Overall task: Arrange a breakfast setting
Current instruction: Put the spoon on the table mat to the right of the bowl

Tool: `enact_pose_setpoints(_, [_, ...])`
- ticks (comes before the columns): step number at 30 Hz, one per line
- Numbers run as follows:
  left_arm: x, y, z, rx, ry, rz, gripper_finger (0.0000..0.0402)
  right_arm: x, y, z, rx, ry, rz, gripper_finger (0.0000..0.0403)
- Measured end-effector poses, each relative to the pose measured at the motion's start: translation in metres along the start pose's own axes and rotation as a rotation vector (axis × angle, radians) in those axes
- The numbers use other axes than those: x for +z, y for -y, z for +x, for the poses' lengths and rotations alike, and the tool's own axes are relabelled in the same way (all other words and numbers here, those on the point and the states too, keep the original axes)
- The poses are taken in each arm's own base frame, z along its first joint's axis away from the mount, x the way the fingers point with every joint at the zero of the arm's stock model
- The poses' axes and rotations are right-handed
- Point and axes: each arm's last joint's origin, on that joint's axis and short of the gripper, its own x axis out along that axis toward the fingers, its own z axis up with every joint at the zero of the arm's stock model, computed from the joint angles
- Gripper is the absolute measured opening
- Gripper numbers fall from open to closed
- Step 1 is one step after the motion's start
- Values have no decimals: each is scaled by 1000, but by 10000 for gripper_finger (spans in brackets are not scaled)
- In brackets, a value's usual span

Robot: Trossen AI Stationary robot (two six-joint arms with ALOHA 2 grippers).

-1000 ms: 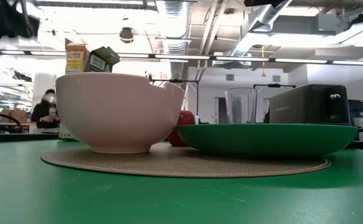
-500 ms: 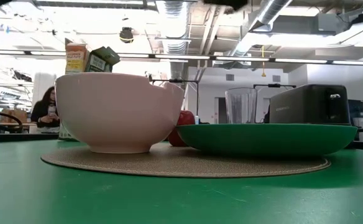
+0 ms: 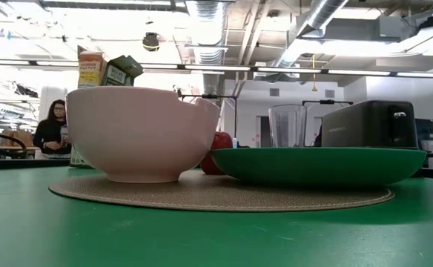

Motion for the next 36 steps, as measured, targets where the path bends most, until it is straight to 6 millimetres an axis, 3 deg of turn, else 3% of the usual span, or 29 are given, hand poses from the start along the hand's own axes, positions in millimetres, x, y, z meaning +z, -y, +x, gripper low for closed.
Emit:
enact_pose_setpoints(8, [4, -3, 4, 9, 7, -1, 20, -2, -4, 24, 85, 76, -14, 191])
enact_pose_setpoints(14, [5, -4, 5, 16, 15, -2, 20, 3, -8, 29, 103, 108, -55, 179])
enact_pose_setpoints(26, [7, -6, 6, 46, 37, -13, 24, 2, -3, 29, 88, 102, -109, 27])
enact_pose_setpoints(30, [8, -8, 6, 79, 67, -14, 56, 2, 0, 28, 58, 61, -98, 25])
enact_pose_setpoints(36, [7, -18, 0, 164, 52, -37, 144, 6, 3, 20, 28, -80, -68, 25])
